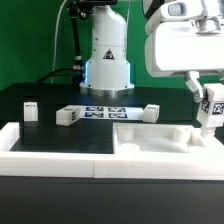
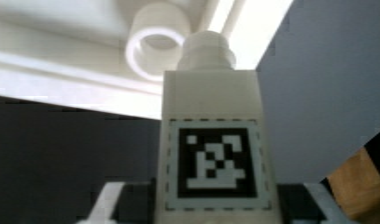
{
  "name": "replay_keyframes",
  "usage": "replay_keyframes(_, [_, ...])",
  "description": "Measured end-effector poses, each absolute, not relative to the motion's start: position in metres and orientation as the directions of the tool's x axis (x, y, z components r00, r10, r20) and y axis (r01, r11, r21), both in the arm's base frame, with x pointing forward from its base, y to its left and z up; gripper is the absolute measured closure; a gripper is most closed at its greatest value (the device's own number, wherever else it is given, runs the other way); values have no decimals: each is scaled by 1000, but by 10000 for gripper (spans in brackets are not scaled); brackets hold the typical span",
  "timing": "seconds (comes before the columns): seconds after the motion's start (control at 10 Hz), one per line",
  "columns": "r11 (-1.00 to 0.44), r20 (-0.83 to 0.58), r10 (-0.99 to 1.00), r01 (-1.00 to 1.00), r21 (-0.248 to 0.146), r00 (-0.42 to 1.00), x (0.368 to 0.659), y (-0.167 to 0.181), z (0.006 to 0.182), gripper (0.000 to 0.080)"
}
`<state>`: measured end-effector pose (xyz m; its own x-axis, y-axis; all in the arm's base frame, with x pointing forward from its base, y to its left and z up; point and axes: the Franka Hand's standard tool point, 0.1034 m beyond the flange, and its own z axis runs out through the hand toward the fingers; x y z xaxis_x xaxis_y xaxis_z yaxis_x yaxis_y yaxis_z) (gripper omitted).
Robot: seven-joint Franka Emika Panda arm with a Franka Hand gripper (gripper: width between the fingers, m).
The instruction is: Assemble one leg
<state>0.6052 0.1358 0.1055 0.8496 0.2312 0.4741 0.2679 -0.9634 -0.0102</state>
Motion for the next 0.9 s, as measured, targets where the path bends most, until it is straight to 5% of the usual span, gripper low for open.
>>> replay_keyframes(0.2, [-962, 466, 237, 272, -10, 853, 605, 136, 95, 506])
replay_keyframes(0.9, [-957, 480, 264, 289, 22, 837, 614, 115, 96, 506])
